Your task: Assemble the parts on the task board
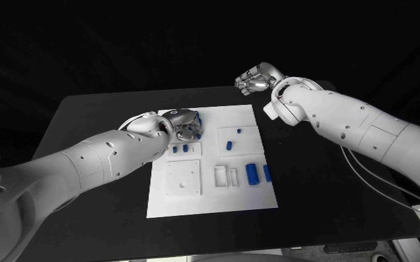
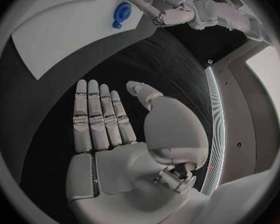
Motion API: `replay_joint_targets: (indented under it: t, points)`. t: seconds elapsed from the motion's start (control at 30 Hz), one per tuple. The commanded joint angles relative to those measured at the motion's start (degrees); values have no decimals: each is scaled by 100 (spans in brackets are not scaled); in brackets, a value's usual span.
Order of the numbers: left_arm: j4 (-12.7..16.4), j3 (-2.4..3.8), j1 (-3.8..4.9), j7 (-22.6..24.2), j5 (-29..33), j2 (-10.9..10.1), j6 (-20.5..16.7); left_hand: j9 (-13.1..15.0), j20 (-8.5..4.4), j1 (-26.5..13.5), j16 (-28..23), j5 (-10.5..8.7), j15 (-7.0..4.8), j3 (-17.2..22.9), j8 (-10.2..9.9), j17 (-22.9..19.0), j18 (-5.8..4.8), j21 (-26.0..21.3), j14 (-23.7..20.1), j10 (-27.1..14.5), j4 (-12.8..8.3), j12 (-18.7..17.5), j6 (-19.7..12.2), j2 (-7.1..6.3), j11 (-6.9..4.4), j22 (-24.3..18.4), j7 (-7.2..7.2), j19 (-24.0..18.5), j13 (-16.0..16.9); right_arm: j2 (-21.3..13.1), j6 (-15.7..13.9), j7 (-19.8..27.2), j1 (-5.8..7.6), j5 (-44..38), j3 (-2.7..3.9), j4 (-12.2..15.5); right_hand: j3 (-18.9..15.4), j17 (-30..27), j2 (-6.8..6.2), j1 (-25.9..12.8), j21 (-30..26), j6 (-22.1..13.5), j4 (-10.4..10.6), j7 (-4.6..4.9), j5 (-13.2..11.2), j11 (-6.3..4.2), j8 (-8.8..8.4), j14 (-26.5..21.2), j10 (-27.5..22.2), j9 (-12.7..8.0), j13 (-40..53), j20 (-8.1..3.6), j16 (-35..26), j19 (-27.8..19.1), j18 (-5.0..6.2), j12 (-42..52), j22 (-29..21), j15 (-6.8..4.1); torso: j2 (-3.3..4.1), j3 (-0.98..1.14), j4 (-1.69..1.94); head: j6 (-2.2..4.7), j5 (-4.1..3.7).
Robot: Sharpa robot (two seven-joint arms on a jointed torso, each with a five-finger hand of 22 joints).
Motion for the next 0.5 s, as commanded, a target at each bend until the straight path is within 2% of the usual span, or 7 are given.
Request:
replay_joint_targets:
  t: [0.03, 0.2, 0.33, 0.5]
  points:
    - [30, -40, -75, 38, 8, -16, 168, 7, -6, -47, 2, 8, -3, 2, 2, 11, 43, 53, 59, 65, -33, 34, 51, 62, -22, 131, -9, -31, 5, 8, 35, 23, 2, 8, 4, -1, 11, -8, -19, -23, -17, -12, -3, 1, 27, 11, 15, -26, -34, 1, -9, -11, -29, -30, 53, -28, -8, 2, 3, -1, -4, 18, 5]
    - [43, -40, -75, 55, 51, -36, 82, 8, -10, -76, 9, -3, -10, -11, 3, 18, 41, 84, 76, 86, -31, 34, 74, 74, -31, 127, -18, -32, 5, 2, 35, 21, 2, 8, 4, -2, 11, -8, -19, -23, -17, -12, -3, 1, 27, 11, 15, -26, -34, 1, -9, -11, -29, -30, 53, -28, -8, 2, 2, -2, 9, 19, 17]
    - [64, -36, -75, 59, 128, -64, 24, 9, -13, -92, 9, -8, -13, -25, 4, 19, 39, 93, 83, 96, -22, 34, 87, 80, -36, 124, -22, -28, 5, 1, 35, 21, 2, 8, 4, 0, 11, -8, -19, -23, -17, -12, -3, 1, 27, 11, 15, -26, -34, 1, -9, -11, -29, -30, 53, -28, -8, 2, 0, 4, 4, 26, 30]
    - [131, 5, -75, 14, 316, -132, 4, 7, -15, -102, 7, -11, -14, -36, -1, 20, 36, 100, 90, 86, -16, 34, 77, 87, -35, 121, -22, -25, 5, -5, 37, 20, 2, 8, 4, -2, 11, -8, -19, -23, -17, -12, -3, 1, 27, 11, 15, -26, -34, 1, -9, -11, -29, -30, 53, -28, -8, 2, -1, 1, 1, 34, 37]
